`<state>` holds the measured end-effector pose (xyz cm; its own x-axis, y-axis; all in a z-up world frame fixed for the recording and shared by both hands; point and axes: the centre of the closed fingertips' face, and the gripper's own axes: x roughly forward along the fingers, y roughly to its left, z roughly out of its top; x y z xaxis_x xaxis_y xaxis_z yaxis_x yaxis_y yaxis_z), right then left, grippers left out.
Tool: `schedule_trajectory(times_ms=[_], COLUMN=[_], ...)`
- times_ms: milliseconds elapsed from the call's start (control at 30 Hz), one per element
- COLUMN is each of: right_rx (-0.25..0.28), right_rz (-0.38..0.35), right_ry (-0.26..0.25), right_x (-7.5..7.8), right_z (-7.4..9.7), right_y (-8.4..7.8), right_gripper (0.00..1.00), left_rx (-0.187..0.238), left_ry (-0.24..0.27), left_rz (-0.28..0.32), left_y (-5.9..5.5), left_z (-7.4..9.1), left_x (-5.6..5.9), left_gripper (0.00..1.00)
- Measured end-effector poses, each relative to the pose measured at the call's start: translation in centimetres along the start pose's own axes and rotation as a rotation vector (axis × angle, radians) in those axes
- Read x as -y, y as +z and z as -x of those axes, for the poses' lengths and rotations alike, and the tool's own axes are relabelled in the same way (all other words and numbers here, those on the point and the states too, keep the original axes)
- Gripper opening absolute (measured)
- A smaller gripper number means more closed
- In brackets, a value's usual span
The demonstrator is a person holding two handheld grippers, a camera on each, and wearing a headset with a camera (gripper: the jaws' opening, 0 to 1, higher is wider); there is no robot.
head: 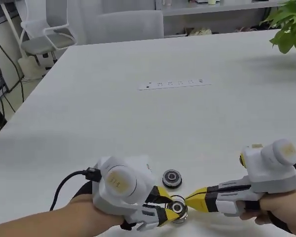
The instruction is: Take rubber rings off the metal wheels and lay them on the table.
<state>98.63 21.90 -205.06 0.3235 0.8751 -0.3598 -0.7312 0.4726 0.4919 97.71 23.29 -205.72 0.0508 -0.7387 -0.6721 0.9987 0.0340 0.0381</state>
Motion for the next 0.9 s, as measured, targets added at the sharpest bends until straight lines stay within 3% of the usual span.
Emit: schedule_trajectory(times_ms=[500,900], right_rx=[0.031,0.041], right_rz=[0.017,0.043], right_ry=[0.014,0.033], right_x=[-0.6,-1.3], right_z=[0.4,-0.2], right_y=[2.0,4.0], right_gripper=[0.0,0.0], left_rx=[0.046,0.116], left_ry=[-0.023,0.05], left_rz=[0.072,0.126], left_y=[1.4,1.5], left_z=[2.7,6.8], left_x=[0.2,-1.6], left_gripper=[0.26,0.31])
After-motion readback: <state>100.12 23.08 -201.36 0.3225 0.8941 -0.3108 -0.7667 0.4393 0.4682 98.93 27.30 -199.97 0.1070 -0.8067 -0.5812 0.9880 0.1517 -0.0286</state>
